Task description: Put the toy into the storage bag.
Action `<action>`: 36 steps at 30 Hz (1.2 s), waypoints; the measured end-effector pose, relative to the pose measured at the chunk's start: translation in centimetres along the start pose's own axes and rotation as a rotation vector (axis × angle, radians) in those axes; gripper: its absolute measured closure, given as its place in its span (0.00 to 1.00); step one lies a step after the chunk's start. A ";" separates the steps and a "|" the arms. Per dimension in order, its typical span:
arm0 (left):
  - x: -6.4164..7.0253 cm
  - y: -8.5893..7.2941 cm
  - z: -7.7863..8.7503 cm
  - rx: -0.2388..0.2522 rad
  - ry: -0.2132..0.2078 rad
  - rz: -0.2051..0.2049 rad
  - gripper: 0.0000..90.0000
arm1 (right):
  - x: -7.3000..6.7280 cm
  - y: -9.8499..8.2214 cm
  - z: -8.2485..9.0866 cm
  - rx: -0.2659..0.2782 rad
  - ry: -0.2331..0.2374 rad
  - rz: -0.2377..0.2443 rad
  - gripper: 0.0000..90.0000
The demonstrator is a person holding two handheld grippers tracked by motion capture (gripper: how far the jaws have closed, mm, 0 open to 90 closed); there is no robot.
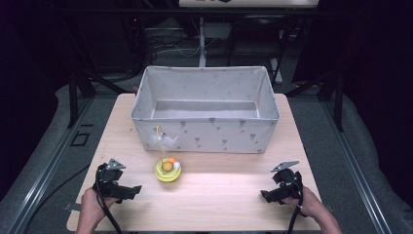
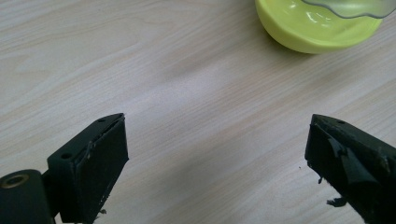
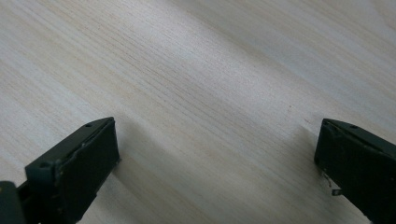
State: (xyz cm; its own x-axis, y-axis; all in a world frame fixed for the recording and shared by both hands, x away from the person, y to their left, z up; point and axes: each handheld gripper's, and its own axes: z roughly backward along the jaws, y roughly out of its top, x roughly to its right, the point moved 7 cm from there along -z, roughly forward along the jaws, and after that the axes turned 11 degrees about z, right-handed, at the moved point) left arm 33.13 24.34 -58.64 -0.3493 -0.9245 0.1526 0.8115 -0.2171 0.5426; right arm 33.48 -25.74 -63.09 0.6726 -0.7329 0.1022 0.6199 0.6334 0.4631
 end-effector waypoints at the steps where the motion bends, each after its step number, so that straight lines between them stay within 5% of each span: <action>1: 0.1 0.0 0.1 -0.003 -0.002 0.002 0.07 | -0.1 0.1 -0.2 0.018 0.007 -0.013 0.00; 23: 2.0 3.4 3.0 -0.076 -0.049 -0.011 0.04 | -0.2 0.1 -0.1 0.009 0.008 -0.019 0.00; 36: 4.5 7.3 4.0 -0.130 -0.075 -0.104 0.00 | -0.2 0.1 -0.1 0.008 0.008 -0.019 0.00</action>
State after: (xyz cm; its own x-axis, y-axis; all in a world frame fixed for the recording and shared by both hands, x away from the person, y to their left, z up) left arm 35.59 19.81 -50.68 -0.4640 -0.8703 0.1651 0.8215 -0.3531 0.4478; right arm 33.45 -25.54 -63.19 0.6640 -0.7427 0.0860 0.6294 0.6173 0.4719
